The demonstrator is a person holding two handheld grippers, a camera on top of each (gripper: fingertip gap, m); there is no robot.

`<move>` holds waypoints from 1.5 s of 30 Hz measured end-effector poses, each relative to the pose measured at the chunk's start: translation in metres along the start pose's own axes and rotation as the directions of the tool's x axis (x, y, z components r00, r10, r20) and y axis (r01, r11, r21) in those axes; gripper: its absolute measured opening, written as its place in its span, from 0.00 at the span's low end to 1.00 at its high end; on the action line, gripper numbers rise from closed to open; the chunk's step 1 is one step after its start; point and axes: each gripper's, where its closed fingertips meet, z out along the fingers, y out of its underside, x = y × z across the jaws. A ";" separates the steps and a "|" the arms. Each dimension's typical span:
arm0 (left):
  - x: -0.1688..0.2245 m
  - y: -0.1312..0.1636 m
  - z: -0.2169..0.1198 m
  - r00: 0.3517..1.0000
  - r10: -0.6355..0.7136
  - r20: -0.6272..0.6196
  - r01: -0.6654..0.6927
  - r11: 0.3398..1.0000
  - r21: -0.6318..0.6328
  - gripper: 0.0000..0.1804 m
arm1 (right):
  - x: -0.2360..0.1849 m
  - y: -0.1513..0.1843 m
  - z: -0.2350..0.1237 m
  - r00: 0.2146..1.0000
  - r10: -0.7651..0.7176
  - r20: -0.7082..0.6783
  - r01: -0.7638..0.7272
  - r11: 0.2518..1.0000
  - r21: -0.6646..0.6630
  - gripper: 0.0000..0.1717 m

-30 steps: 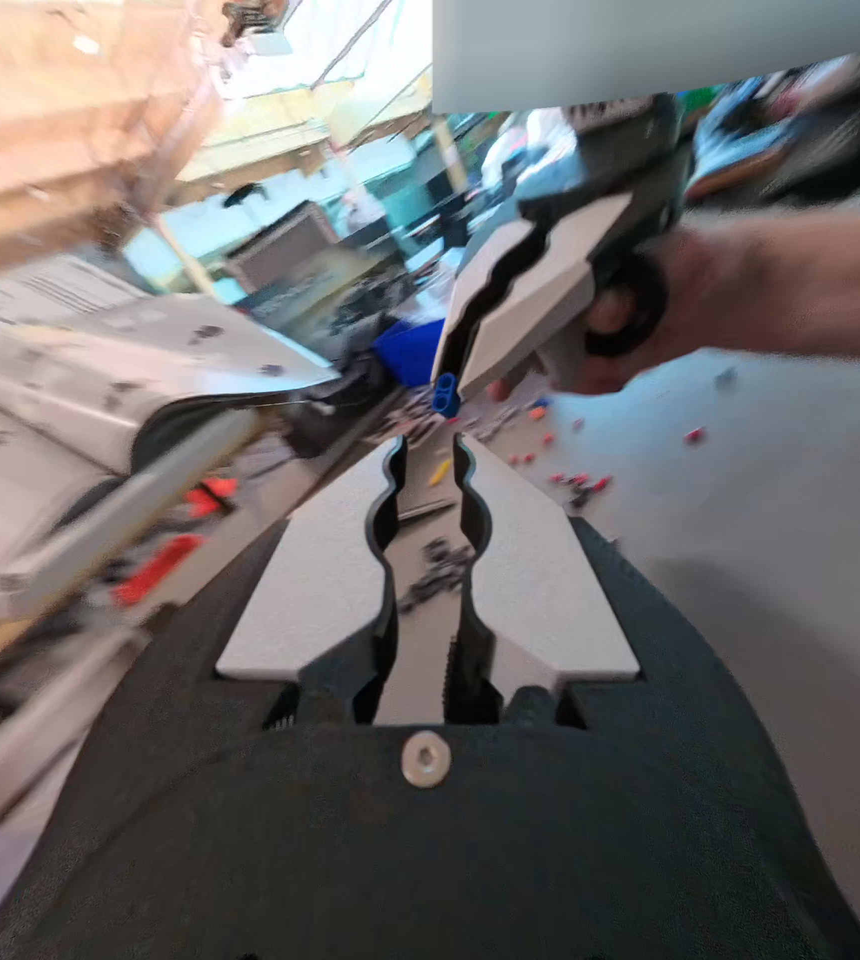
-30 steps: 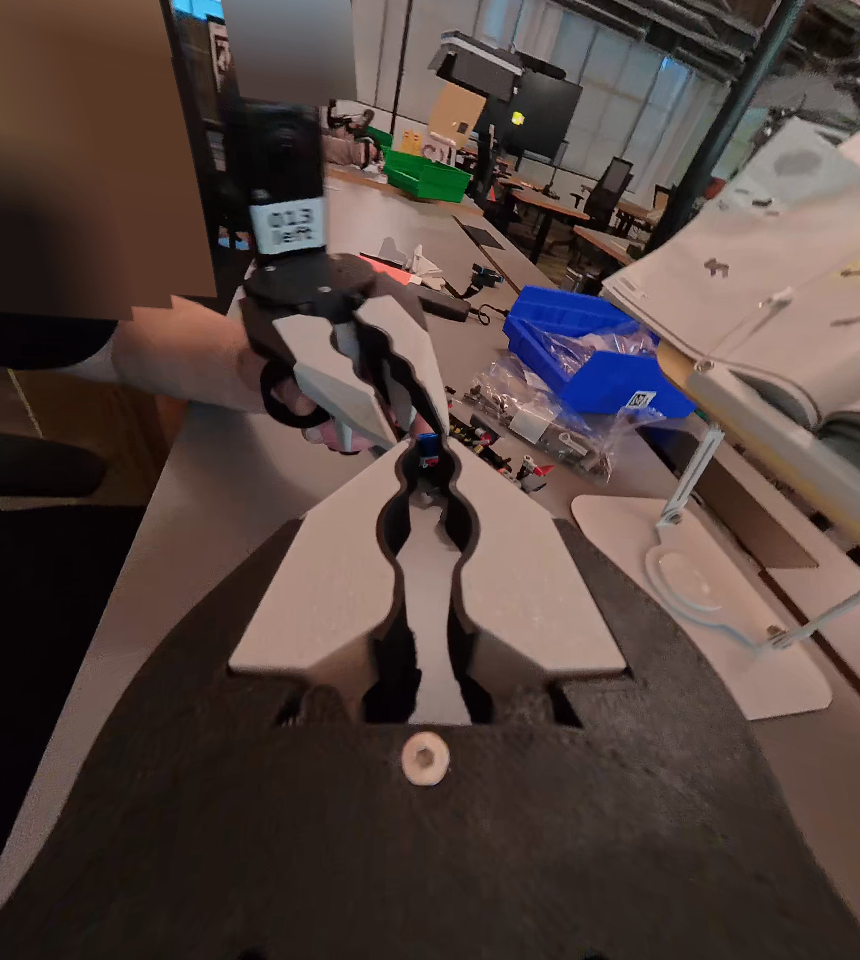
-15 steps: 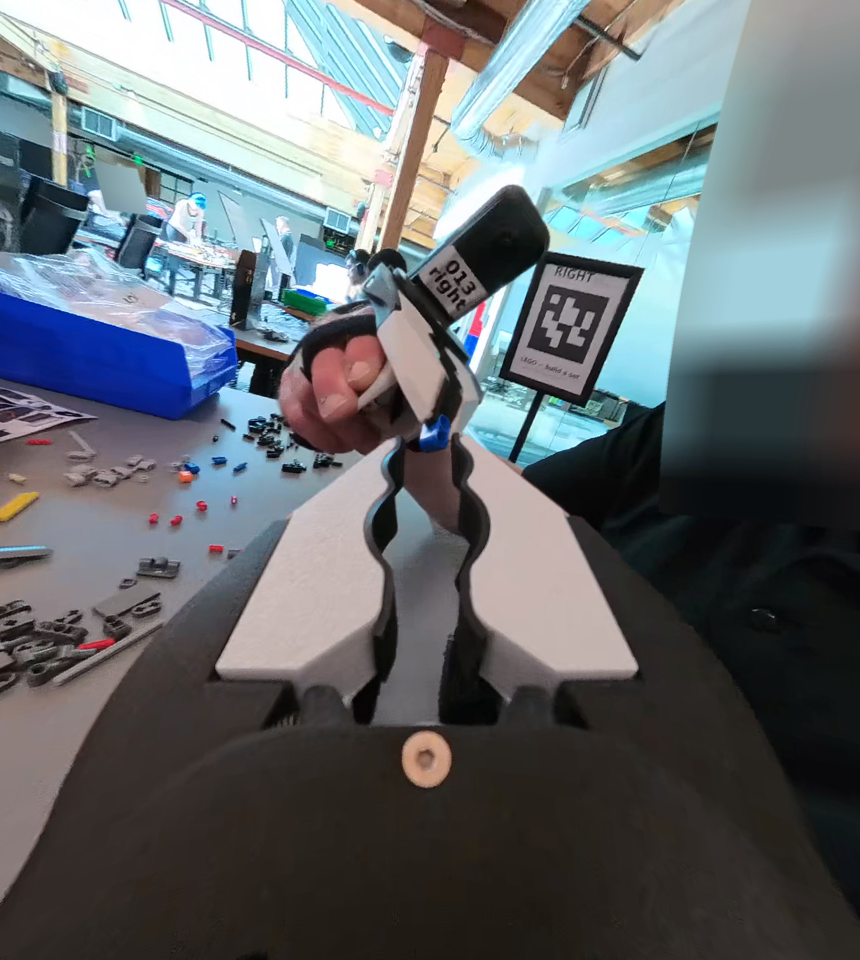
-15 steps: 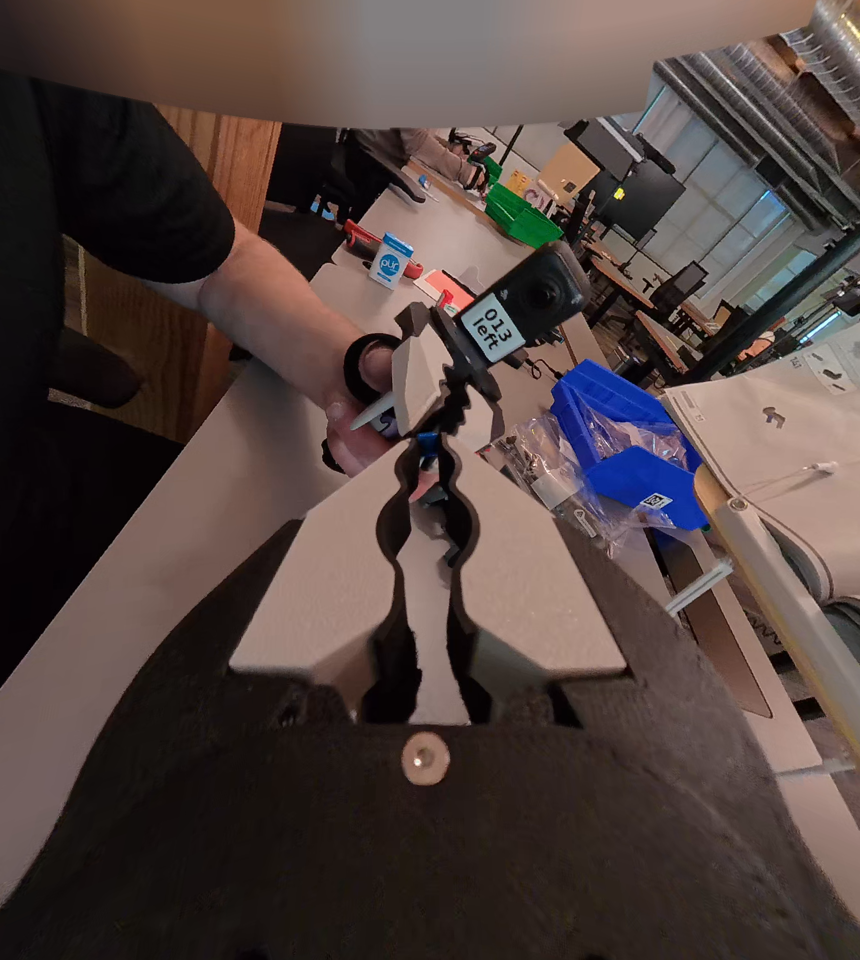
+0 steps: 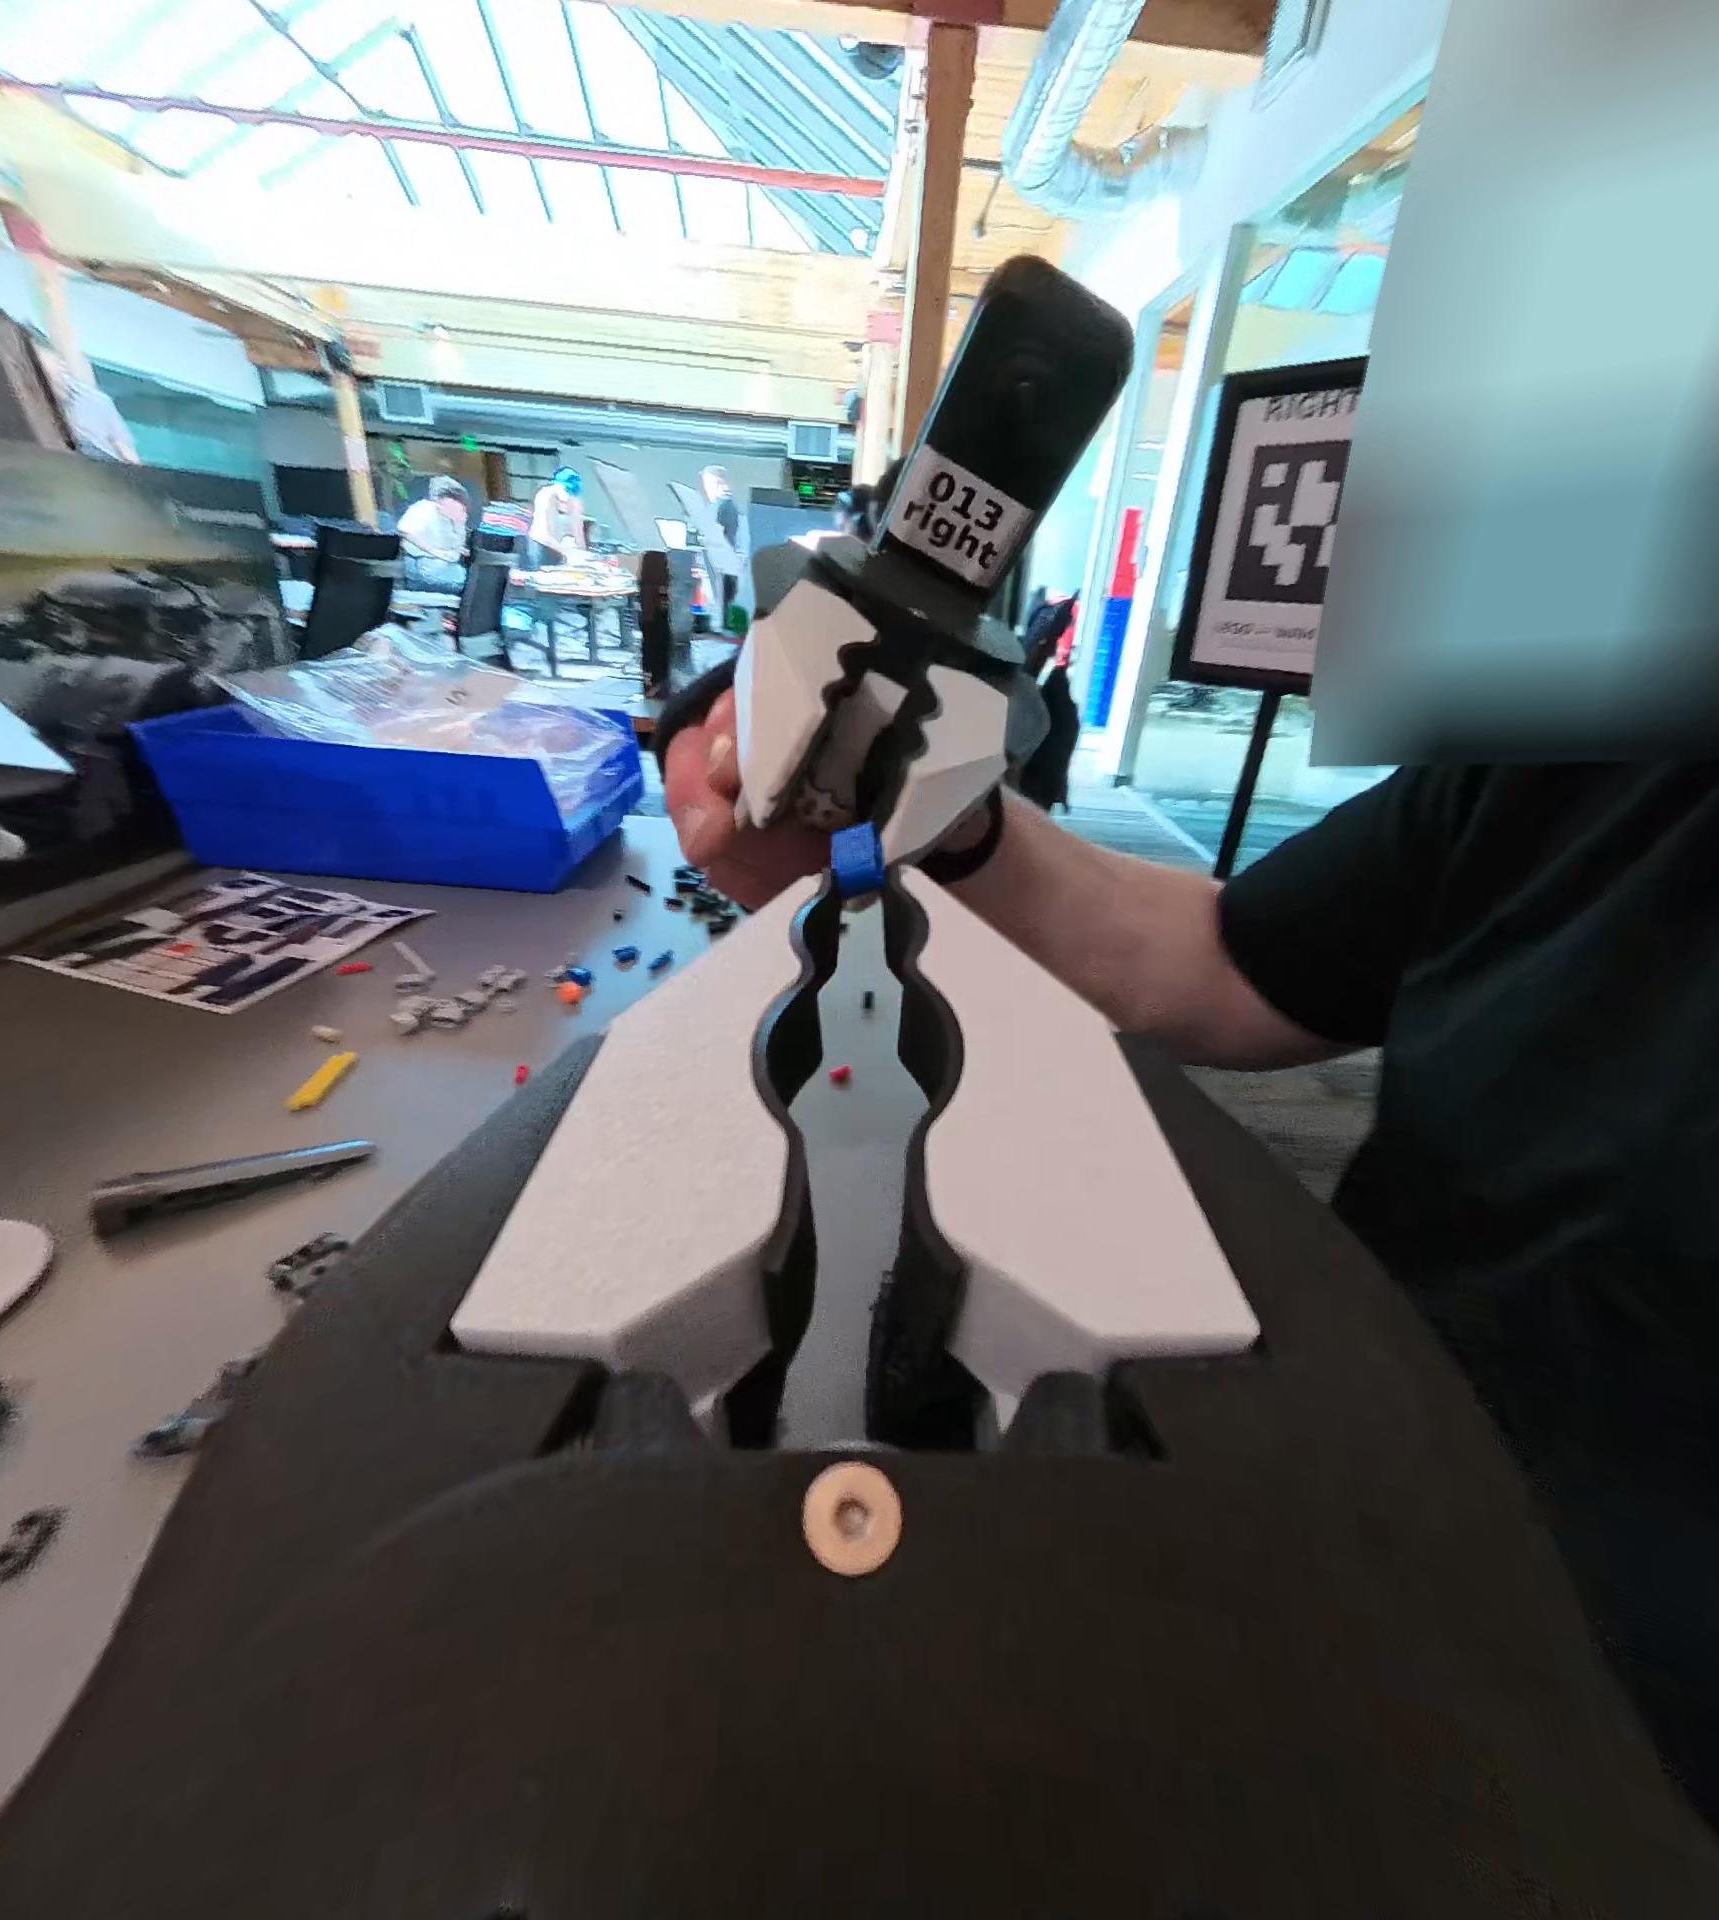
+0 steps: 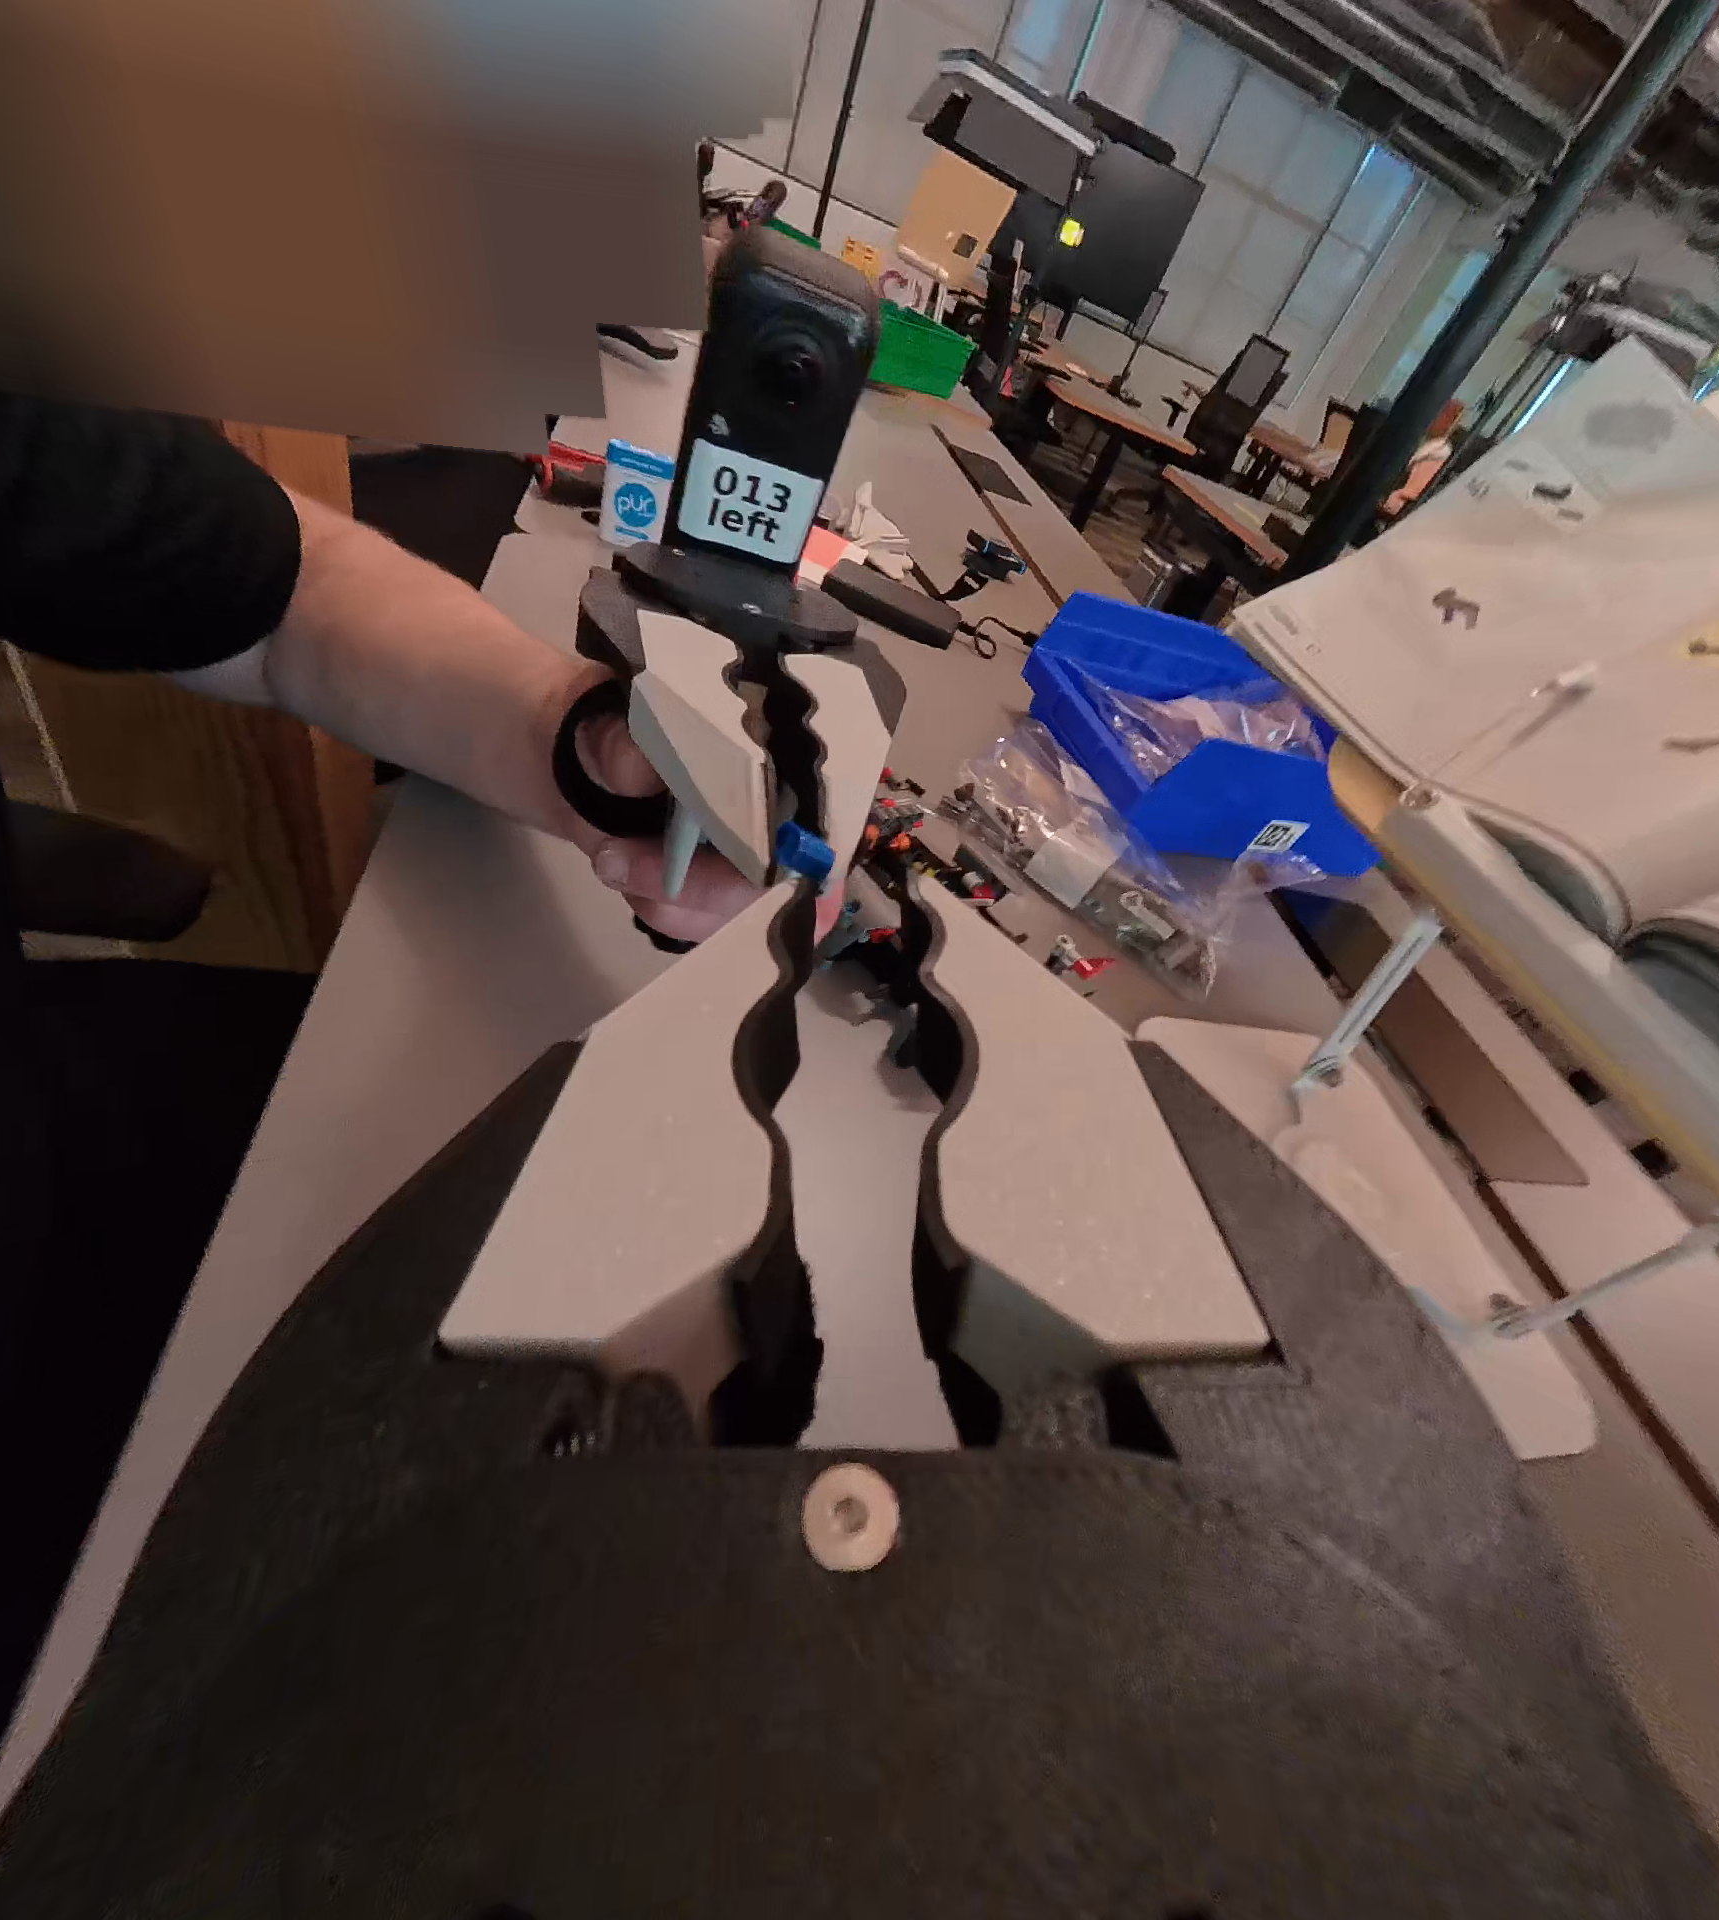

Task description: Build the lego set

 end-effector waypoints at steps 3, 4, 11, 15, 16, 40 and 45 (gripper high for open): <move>-0.003 0.000 0.001 0.993 0.095 0.069 -0.094 0.995 -0.010 0.03 | -0.001 0.001 -0.002 0.996 0.090 -0.023 -0.090 0.996 0.001 0.07; -0.003 0.001 0.002 0.990 0.117 0.078 -0.116 0.993 -0.017 0.03 | -0.001 0.002 -0.002 0.992 0.118 -0.032 -0.118 0.993 0.004 0.08; -0.004 0.001 0.003 0.956 0.255 0.147 -0.251 0.967 -0.048 0.03 | -0.001 -0.002 -0.009 0.968 0.247 -0.045 -0.244 0.967 0.069 0.07; -0.005 0.002 0.003 0.932 0.315 0.180 -0.308 0.949 -0.067 0.03 | -0.003 -0.005 -0.012 0.966 0.252 -0.056 -0.248 0.966 0.071 0.07; -0.005 0.001 0.003 0.925 0.331 0.186 -0.324 0.944 -0.071 0.03 | -0.004 -0.005 -0.011 0.965 0.257 -0.057 -0.253 0.965 0.070 0.08; -0.002 0.011 0.008 0.815 0.543 0.202 -0.515 0.839 -0.176 0.03 | -0.016 0.007 -0.004 0.964 0.262 0.039 -0.262 0.965 0.000 0.03; -0.010 0.025 0.010 0.831 0.529 0.173 -0.477 0.838 -0.265 0.04 | -0.010 0.025 -0.012 0.972 0.236 -0.010 -0.236 0.969 -0.076 0.03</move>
